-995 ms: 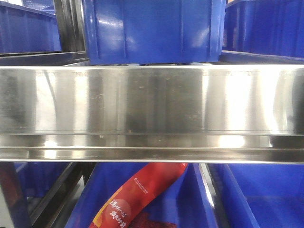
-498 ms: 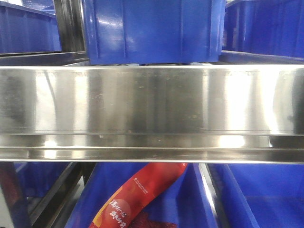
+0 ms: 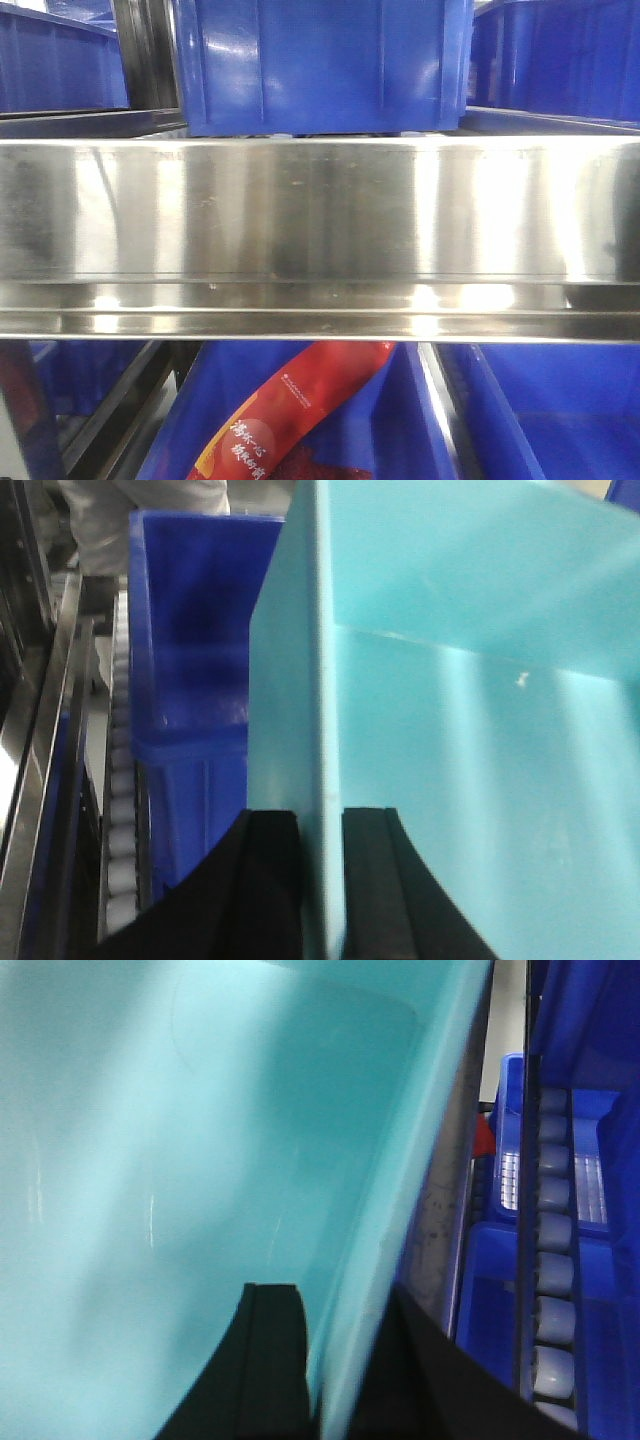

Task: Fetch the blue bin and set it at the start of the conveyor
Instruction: 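Lift the teal bin with both grippers and pull it off the shelf, then hold the teal bin in both grippers while driving to the conveyor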

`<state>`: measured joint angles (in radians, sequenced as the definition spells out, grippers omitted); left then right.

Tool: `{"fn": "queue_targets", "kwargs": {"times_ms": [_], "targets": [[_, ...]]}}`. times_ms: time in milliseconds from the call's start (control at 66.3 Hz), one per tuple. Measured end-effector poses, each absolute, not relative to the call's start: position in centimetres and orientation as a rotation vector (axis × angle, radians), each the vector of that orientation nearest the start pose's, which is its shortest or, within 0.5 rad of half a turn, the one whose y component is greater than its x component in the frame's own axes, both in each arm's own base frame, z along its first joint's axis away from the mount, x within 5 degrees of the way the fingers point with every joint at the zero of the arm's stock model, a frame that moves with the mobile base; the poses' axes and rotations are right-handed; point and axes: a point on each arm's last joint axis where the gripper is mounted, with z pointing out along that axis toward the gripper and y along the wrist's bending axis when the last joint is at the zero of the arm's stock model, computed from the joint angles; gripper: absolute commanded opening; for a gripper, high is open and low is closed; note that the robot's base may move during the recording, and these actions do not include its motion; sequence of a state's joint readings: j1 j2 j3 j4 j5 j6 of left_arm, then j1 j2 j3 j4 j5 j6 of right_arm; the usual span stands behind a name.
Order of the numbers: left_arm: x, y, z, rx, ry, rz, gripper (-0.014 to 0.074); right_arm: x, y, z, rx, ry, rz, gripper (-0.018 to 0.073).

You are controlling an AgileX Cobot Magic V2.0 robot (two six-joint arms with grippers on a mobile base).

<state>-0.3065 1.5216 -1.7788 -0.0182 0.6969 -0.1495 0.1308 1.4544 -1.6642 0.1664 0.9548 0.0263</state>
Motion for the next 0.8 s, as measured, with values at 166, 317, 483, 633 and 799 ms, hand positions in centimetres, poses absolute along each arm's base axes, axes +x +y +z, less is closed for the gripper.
{"fn": "queue_targets", "kwargs": {"times_ms": [166, 317, 483, 633, 799], "targets": [[32.27, -10.31, 48.13, 0.147, 1.926, -0.324, -0.0111, 30.62, 5.31, 44.77, -0.082, 2.229, 0.297, -0.0151], [32.28, -10.31, 48.15, 0.146, 1.924, -0.324, -0.0111, 30.62, 5.31, 44.77, -0.082, 2.229, 0.297, -0.0151], [32.29, -10.30, 48.16, 0.147, 1.921, -0.322, -0.0111, 30.62, 5.31, 44.77, -0.082, 2.229, 0.297, -0.0151], [32.31, -10.29, 48.20, 0.147, 1.917, -0.320, -0.0111, 30.62, 5.31, 44.77, -0.082, 2.229, 0.297, -0.0151], [32.32, -10.29, 48.21, 0.147, 1.915, -0.319, -0.0111, 30.62, 5.33, 44.77, -0.082, 2.229, 0.299, -0.0151]]}}
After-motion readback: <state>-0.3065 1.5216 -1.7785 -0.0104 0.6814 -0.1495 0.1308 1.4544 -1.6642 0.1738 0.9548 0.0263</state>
